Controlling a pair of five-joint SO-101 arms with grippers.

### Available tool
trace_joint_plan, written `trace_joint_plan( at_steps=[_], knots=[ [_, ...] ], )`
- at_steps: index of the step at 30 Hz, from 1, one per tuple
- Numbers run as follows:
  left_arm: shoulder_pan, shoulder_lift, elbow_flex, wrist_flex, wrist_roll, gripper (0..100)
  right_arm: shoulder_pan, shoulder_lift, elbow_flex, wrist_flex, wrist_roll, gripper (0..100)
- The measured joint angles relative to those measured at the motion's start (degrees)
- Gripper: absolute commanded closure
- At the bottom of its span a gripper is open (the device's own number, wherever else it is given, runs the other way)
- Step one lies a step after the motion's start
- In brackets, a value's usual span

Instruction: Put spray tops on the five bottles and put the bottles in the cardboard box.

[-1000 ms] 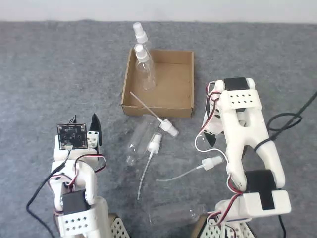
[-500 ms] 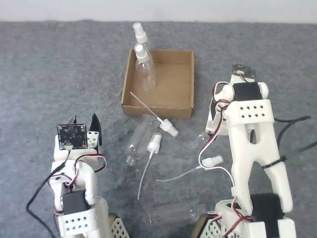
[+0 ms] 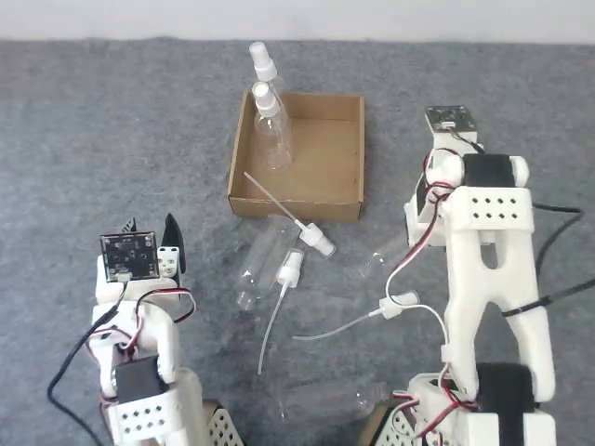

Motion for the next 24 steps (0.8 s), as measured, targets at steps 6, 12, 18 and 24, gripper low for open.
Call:
trace_joint_plan(
  at_steps=[6, 12, 18, 24],
  knots=[
    [0.0, 0.0, 0.0, 0.0, 0.0, 83, -0.09, 0.0, 0.0, 0.0, 12.13, 89.9],
    [0.0, 0.0, 0.0, 0.0, 0.0, 83, -0.09, 0.0, 0.0, 0.0, 21.98, 89.9],
    [0.0, 0.0, 0.0, 0.0, 0.0, 83, -0.18, 0.0, 0.0, -0.35, 30.59, 89.9],
    [0.0, 0.0, 0.0, 0.0, 0.0, 83, -0.35, 0.0, 0.0, -0.53, 34.46, 83.0]
  ],
)
